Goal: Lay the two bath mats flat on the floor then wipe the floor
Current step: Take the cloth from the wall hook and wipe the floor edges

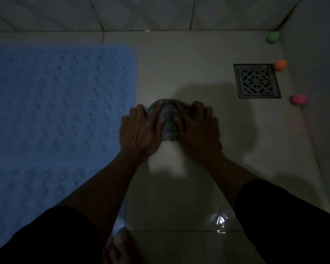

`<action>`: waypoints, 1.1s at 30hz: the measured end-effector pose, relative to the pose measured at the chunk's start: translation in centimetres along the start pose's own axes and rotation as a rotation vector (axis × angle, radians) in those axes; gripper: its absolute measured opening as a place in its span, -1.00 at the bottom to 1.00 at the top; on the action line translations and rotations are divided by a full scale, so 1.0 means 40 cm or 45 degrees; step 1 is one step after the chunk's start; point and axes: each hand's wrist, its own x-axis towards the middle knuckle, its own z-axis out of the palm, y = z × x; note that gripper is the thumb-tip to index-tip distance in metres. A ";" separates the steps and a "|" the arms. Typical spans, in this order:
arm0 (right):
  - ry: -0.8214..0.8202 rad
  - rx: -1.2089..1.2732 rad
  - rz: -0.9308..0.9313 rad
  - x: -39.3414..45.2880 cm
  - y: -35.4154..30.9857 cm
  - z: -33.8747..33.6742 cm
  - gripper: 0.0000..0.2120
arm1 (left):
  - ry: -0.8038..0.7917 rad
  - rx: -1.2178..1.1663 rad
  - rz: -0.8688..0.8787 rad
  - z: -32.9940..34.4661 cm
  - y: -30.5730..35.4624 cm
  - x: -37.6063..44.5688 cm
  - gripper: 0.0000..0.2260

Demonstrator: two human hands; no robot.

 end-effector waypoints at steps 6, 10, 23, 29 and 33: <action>-0.003 0.020 -0.078 -0.099 -0.010 0.009 -0.54 | -0.026 0.006 -0.073 -0.012 0.020 -0.124 -0.53; -0.023 0.012 -0.065 -0.171 -0.023 0.008 -0.51 | -0.032 0.030 -0.093 -0.024 0.025 -0.200 -0.53; -0.066 0.021 -0.074 -0.393 -0.064 0.002 -0.52 | -0.156 0.138 -0.191 -0.066 0.052 -0.453 -0.47; 0.005 -0.044 -0.099 -0.502 -0.073 0.012 -0.52 | -0.105 0.057 -0.186 -0.060 0.045 -0.552 -0.48; 0.036 -0.051 -0.061 -0.572 -0.083 0.007 -0.54 | -0.060 0.051 -0.133 -0.062 0.048 -0.609 -0.49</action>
